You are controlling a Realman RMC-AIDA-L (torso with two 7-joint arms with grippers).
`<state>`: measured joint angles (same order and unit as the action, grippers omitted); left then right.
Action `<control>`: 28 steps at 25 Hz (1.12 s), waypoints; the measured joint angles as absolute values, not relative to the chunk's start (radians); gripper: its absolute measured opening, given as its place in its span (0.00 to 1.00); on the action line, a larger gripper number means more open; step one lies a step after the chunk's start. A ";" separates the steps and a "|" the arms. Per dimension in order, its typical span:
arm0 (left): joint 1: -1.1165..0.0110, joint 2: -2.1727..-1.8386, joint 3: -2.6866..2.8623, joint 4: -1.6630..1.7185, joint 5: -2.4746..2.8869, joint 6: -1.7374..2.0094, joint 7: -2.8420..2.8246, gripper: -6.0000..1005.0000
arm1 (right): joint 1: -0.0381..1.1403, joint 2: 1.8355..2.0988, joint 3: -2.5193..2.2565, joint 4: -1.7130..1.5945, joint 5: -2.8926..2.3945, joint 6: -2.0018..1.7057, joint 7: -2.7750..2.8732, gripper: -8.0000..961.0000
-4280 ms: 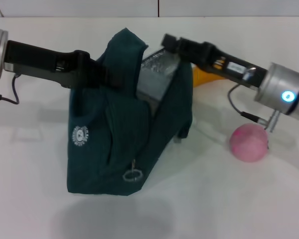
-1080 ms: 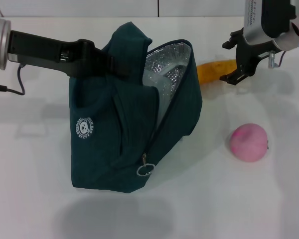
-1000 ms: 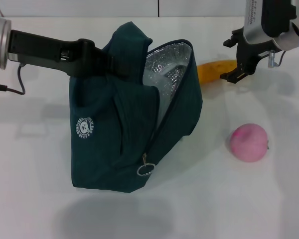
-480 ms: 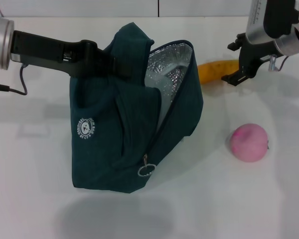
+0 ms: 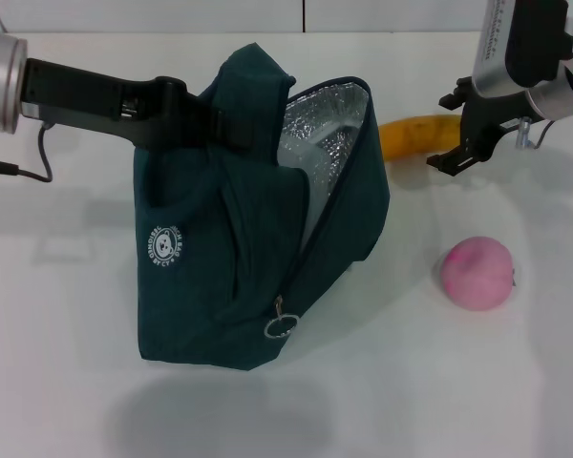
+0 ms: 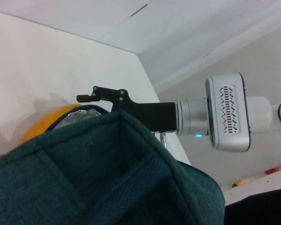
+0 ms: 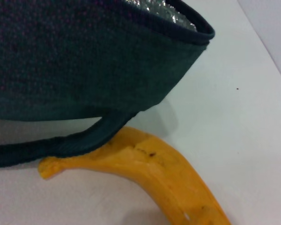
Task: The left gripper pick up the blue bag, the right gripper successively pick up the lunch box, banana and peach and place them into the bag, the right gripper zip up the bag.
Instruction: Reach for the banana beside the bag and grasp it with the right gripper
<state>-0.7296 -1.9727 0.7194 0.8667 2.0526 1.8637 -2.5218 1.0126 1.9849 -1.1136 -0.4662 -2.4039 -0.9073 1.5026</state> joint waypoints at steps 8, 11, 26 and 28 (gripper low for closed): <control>-0.729 -1.979 0.721 0.867 2.053 1.864 -2.520 0.04 | 1.007 1.987 -1.114 -0.459 -2.404 -0.896 1.502 0.90; -0.727 -1.981 0.721 0.867 2.053 1.864 -2.517 0.04 | 1.006 1.987 -1.114 -0.450 -2.403 -0.890 1.502 0.89; -0.723 -1.981 0.721 0.867 2.051 1.864 -2.511 0.04 | 1.006 1.986 -1.105 -0.450 -2.380 -0.933 1.508 0.89; -0.723 -1.980 0.721 0.867 2.051 1.864 -2.511 0.04 | 1.005 1.986 -1.094 -0.450 -2.378 -0.927 1.508 0.89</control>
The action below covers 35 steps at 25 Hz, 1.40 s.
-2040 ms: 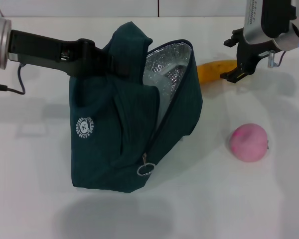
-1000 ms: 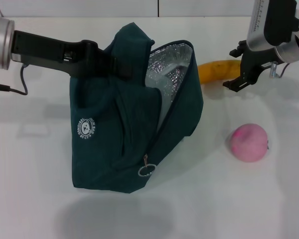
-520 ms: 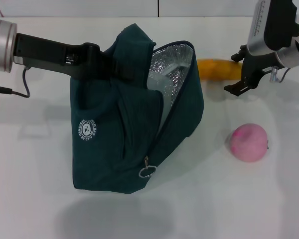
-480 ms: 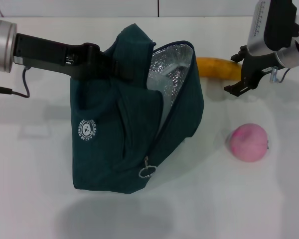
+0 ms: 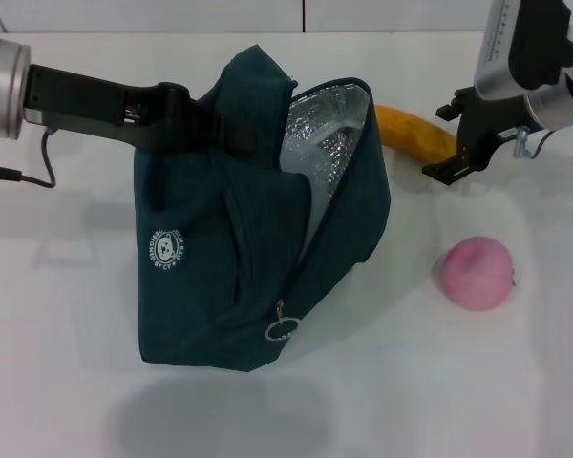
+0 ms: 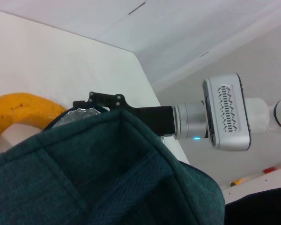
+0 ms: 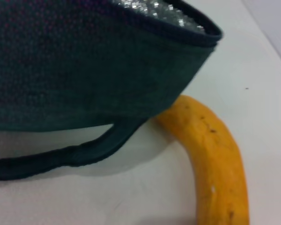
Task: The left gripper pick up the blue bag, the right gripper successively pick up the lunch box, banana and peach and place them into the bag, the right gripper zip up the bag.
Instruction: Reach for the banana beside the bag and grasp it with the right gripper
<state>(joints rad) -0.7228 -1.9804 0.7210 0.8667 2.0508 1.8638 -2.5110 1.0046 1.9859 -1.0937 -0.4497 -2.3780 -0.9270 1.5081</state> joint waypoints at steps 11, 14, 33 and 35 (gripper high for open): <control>-0.729 -1.980 0.721 0.867 2.052 1.864 -2.513 0.04 | 1.012 1.989 -1.057 -0.445 -2.383 -0.900 1.695 0.89; -0.731 -1.979 0.721 0.867 2.052 1.864 -2.513 0.04 | 1.013 1.990 -1.061 -0.440 -2.388 -0.891 1.770 0.88; -0.724 -1.976 0.721 0.867 2.053 1.865 -2.511 0.04 | 0.994 2.012 -1.057 -0.424 -2.380 -0.848 1.861 0.84; -0.724 -1.976 0.721 0.867 2.053 1.865 -2.510 0.04 | 0.993 2.013 -1.059 -0.425 -2.380 -0.848 1.861 0.83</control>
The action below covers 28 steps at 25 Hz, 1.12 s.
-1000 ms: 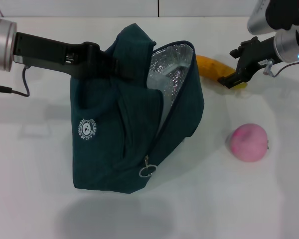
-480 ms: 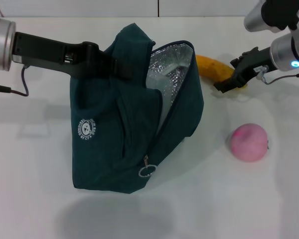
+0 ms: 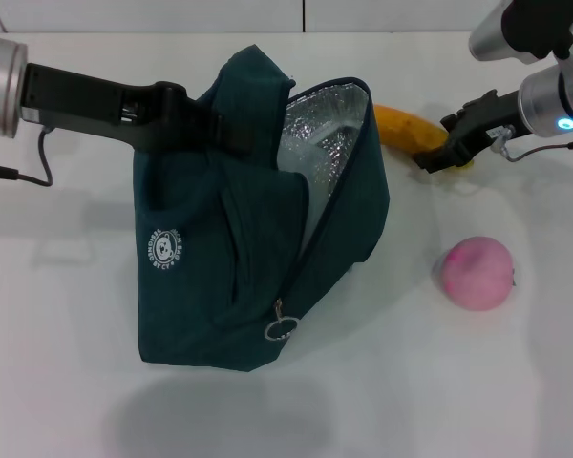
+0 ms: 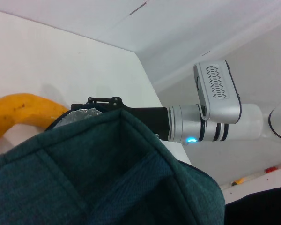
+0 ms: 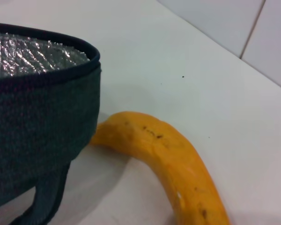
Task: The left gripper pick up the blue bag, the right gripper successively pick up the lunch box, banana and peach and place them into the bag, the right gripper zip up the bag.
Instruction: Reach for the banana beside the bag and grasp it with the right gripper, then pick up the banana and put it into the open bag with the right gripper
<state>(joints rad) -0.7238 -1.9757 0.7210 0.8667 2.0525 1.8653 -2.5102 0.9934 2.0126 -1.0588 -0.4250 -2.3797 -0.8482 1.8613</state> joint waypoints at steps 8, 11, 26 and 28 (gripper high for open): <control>-0.723 -1.975 0.721 0.867 2.053 1.865 -2.506 0.04 | 0.993 2.014 -1.061 -0.428 -2.378 -0.848 1.855 0.57; -0.722 -1.974 0.721 0.867 2.052 1.865 -2.505 0.04 | 0.994 2.014 -1.062 -0.436 -2.378 -0.847 1.854 0.52; -0.722 -1.972 0.721 0.867 2.052 1.864 -2.505 0.04 | 0.942 2.014 -1.061 -0.529 -2.347 -0.862 1.849 0.46; -0.722 -1.971 0.721 0.867 2.052 1.864 -2.505 0.04 | 0.941 2.014 -1.061 -0.529 -2.344 -0.865 1.849 0.46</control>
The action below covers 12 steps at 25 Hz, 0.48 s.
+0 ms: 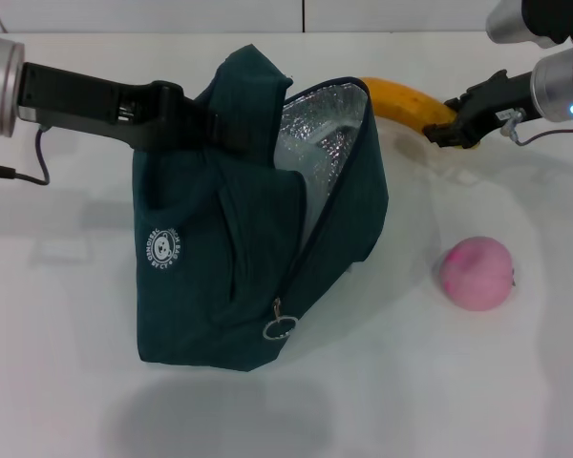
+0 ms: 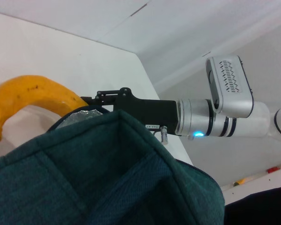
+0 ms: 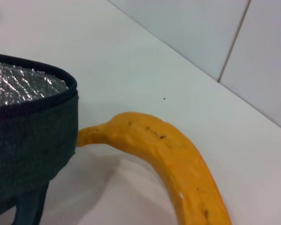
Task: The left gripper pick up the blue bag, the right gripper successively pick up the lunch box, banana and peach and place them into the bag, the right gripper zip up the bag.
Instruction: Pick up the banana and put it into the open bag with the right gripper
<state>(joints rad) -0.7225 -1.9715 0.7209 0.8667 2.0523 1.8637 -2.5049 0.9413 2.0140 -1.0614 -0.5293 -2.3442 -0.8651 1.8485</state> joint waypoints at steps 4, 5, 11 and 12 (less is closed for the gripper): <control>-0.722 -1.970 0.721 0.867 2.052 1.864 -2.505 0.04 | 0.921 2.014 -1.062 -0.554 -2.304 -0.870 1.840 0.47; -0.723 -1.970 0.721 0.867 2.052 1.864 -2.505 0.04 | 0.905 2.014 -1.062 -0.577 -2.283 -0.875 1.837 0.47; -0.721 -1.966 0.716 0.866 2.052 1.864 -2.505 0.04 | 0.823 2.011 -1.055 -0.684 -2.201 -0.884 1.835 0.47; -0.721 -1.966 0.716 0.866 2.052 1.864 -2.505 0.04 | 0.813 2.010 -1.053 -0.697 -2.194 -0.884 1.835 0.47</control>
<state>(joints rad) -0.7214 -1.9655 0.7157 0.8655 2.0524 1.8637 -2.5050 0.8135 2.0103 -1.0533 -0.6972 -2.1940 -0.8839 1.8346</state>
